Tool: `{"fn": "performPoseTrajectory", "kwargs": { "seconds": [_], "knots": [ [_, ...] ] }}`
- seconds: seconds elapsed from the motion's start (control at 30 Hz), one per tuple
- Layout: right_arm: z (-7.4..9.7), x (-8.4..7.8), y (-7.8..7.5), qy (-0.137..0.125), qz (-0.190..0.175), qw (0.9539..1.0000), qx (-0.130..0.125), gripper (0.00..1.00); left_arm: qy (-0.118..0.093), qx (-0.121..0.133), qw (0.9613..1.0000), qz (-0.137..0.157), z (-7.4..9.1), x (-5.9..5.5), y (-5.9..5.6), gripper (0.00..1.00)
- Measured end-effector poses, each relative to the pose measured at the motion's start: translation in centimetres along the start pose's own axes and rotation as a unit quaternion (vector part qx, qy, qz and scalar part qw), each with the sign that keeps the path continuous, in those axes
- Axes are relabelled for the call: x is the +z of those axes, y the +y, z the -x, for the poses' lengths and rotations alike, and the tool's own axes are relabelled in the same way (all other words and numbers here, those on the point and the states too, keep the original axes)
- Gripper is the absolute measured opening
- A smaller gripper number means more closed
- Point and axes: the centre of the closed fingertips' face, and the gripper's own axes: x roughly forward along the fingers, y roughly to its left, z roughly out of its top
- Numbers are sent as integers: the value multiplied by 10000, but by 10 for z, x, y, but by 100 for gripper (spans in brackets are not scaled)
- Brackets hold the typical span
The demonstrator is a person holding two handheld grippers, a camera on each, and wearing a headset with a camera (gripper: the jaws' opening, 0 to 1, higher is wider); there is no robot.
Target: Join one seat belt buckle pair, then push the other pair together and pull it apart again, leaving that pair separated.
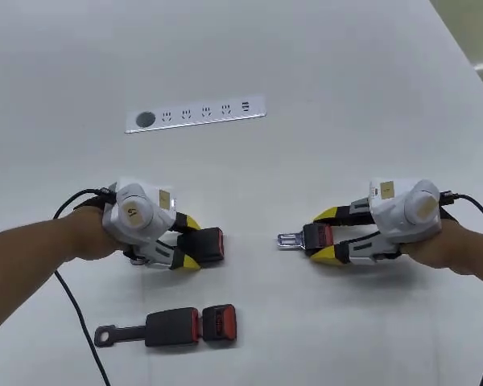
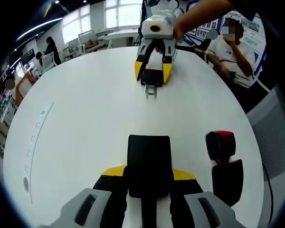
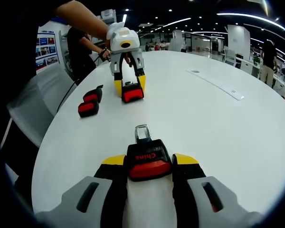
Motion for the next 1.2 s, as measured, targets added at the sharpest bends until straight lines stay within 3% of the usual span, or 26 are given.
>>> {"fn": "performPoseTrajectory", "kwargs": {
  "seconds": [0.47, 0.63, 0.73, 0.83, 0.93, 1.0, 1.07, 1.13, 1.2],
  "knots": [
    [4, 0, 1, 153, -66, 9998, -142, 35, 177, 85, 9997, 121, -1, 4, -3, 35],
    [0, -1, -1, 307, -127, 9990, -309, 37, 237, -39, 9993, 280, -1, 6, -10, 44],
    [-4, -1, -2, 355, -401, 9975, -457, 48, 261, -74, 9984, 494, -1, 9, -14, 52],
    [-3, 1, -4, 213, -757, 9940, -758, 56, 303, 10, 9980, 559, 2, 10, -18, 70],
    [4, 10, -11, -66, -815, 9893, -1207, 58, 161, 329, 9955, 875, 12, 9, -8, 79],
    [9, 16, -19, -319, -931, 9830, -1553, 62, -42, 447, 9920, 1177, 17, 9, -3, 83],
    [13, 19, -22, -374, -927, 9773, -1869, 66, -231, 548, 9871, 1486, 25, 11, -2, 90],
    [18, 29, -19, -522, -1040, 9693, -2164, 68, -285, 731, 9844, 1577, 35, 17, -5, 94],
    [24, 38, -18, -674, -1083, 9616, -2432, 74, -364, 1004, 9804, 1653, 41, 13, 0, 96]
  ]
}}
